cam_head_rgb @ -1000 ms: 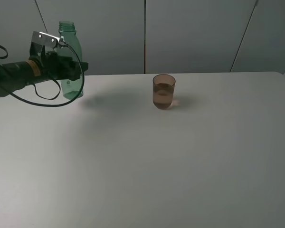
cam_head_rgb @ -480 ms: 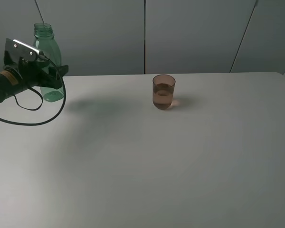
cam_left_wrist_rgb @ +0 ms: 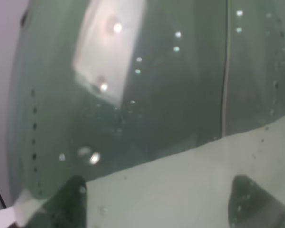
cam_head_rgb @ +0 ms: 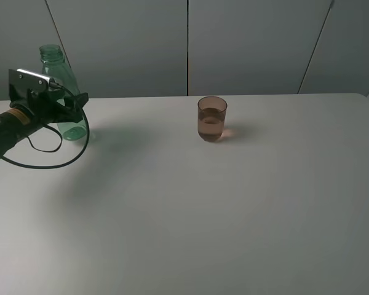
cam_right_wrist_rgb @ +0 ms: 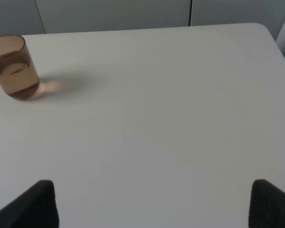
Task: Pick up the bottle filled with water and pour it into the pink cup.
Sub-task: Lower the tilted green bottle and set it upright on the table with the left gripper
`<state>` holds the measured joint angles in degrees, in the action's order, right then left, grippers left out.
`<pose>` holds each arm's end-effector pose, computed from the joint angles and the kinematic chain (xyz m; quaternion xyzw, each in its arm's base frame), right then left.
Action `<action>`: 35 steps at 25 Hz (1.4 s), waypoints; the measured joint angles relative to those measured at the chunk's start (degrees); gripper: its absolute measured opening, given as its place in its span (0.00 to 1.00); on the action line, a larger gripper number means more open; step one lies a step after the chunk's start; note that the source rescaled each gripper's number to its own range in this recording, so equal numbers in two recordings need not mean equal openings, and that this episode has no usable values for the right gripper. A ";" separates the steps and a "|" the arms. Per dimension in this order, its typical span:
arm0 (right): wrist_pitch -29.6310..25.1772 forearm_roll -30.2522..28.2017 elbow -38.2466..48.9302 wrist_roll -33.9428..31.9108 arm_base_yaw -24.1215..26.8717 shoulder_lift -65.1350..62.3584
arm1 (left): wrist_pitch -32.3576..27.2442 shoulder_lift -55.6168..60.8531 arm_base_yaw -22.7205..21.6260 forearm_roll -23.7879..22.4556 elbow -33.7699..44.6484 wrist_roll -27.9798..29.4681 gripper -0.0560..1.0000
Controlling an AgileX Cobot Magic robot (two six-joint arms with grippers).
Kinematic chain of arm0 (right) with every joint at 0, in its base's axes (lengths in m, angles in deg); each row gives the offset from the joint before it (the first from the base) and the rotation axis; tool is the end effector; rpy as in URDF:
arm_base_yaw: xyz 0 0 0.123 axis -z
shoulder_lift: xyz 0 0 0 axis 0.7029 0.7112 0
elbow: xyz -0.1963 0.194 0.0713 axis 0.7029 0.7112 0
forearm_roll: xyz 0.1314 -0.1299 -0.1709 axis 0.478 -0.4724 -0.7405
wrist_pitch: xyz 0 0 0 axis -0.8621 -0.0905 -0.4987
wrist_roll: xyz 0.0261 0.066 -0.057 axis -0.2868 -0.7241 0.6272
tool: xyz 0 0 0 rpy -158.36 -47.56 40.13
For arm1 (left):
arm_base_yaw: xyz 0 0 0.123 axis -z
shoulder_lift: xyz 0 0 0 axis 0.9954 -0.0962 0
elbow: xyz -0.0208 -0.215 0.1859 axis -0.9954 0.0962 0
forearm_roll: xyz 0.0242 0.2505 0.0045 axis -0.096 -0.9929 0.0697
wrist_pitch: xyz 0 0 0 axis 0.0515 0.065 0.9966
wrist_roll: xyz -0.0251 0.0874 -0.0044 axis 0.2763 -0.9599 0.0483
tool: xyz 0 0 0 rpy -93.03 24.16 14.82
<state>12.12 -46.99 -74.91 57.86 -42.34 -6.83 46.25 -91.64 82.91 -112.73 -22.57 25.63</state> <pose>-0.0071 0.0016 0.2752 0.0214 0.8608 0.0003 0.5085 0.3699 -0.0259 0.0894 0.1542 0.7313 -0.1156 0.6543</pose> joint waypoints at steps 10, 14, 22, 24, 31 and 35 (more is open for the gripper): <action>0.00 0.00 0.00 0.00 0.00 0.00 | 1.02 -2.13 0.00 -0.48 -0.11 0.12 0.05; 0.00 0.00 0.00 0.00 0.00 0.00 | 1.28 -2.17 0.00 -0.57 -0.21 0.12 0.80; 0.00 0.00 0.00 0.00 0.00 0.00 | 0.73 -1.93 0.00 -1.68 0.67 0.71 0.99; 0.00 0.00 0.00 0.00 0.00 0.00 | 0.34 -1.55 0.00 -1.79 1.42 0.71 0.99; 0.00 0.00 0.00 0.00 0.00 0.00 | -2.02 0.34 0.00 -1.66 3.24 0.62 0.99; 0.00 0.00 0.00 0.00 0.00 0.00 | -3.68 1.35 0.00 -1.43 3.81 0.53 0.99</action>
<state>12.12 -46.99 -74.91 57.86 -42.34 -6.83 42.58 -90.29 82.91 -114.15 -18.76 26.16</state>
